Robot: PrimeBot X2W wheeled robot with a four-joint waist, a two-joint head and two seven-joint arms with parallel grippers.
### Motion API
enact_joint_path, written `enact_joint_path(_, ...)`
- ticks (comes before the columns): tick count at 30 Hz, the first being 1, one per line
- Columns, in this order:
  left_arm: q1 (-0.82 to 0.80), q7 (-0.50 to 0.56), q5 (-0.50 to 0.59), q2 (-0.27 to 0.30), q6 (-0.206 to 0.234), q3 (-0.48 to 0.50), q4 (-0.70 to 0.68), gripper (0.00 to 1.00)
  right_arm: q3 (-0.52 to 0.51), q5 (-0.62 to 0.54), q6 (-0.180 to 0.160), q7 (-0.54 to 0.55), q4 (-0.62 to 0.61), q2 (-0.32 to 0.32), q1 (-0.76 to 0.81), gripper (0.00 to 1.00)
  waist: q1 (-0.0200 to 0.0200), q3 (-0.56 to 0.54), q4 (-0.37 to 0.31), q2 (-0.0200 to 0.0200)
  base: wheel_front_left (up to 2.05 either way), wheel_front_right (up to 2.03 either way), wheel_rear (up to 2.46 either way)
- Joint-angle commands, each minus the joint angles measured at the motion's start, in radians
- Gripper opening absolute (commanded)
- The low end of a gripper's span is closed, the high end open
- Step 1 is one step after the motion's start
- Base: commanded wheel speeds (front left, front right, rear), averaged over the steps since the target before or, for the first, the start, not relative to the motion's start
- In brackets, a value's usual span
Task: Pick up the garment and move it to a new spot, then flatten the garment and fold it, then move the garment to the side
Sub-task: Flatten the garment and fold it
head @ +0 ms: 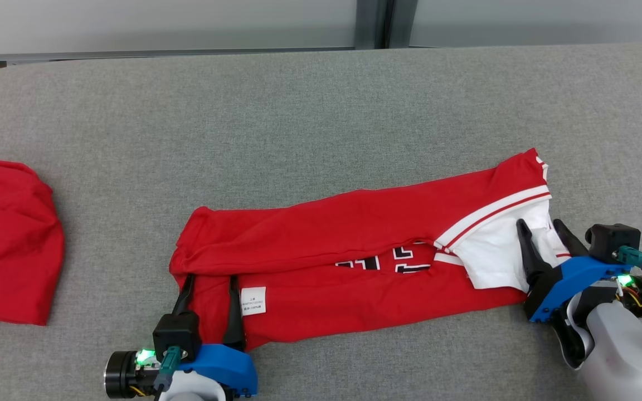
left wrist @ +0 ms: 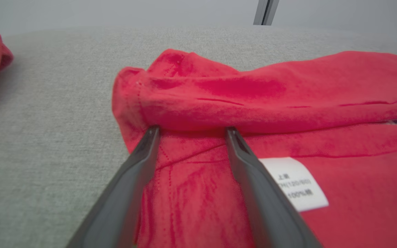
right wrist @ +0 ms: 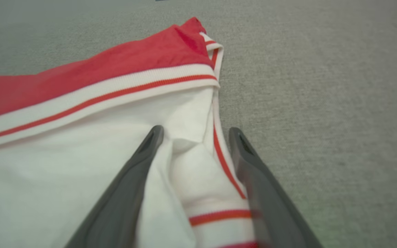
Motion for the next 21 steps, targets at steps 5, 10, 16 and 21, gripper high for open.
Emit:
enact_joint_path(5, -0.015, 0.0, -0.003, 0.0, 0.007, 0.005, 0.008, 1.0, 0.089, 0.087, 0.002, 0.063, 0.077, 0.033, 0.072, 0.0, -0.0001, -0.003, -0.006, 0.0, 0.0, 0.0, 0.0)
enact_joint_path(10, -0.014, 0.0, -0.005, 0.001, 0.0, 0.007, 0.016, 1.0, 0.089, 0.144, -0.002, 0.009, 0.06, -0.051, 0.063, 0.0, -0.0001, -0.025, -0.023, 0.0, 0.0, 0.0, 0.0)
enact_joint_path(16, 0.013, 0.0, -0.014, 0.0, -0.012, 0.011, 0.029, 1.0, -0.023, 0.125, 0.0, -0.012, -0.079, -0.102, 0.065, 0.0, -0.0001, -0.07, -0.041, 0.0, 0.0, 0.0, 0.0)
enact_joint_path(21, 0.032, 0.0, -0.03, 0.0, -0.019, 0.005, 0.039, 1.0, -0.042, 0.12, 0.0, -0.012, -0.267, -0.042, 0.144, 0.0, -0.0001, -0.101, -0.046, 0.0, 0.0, 0.0, 0.0)
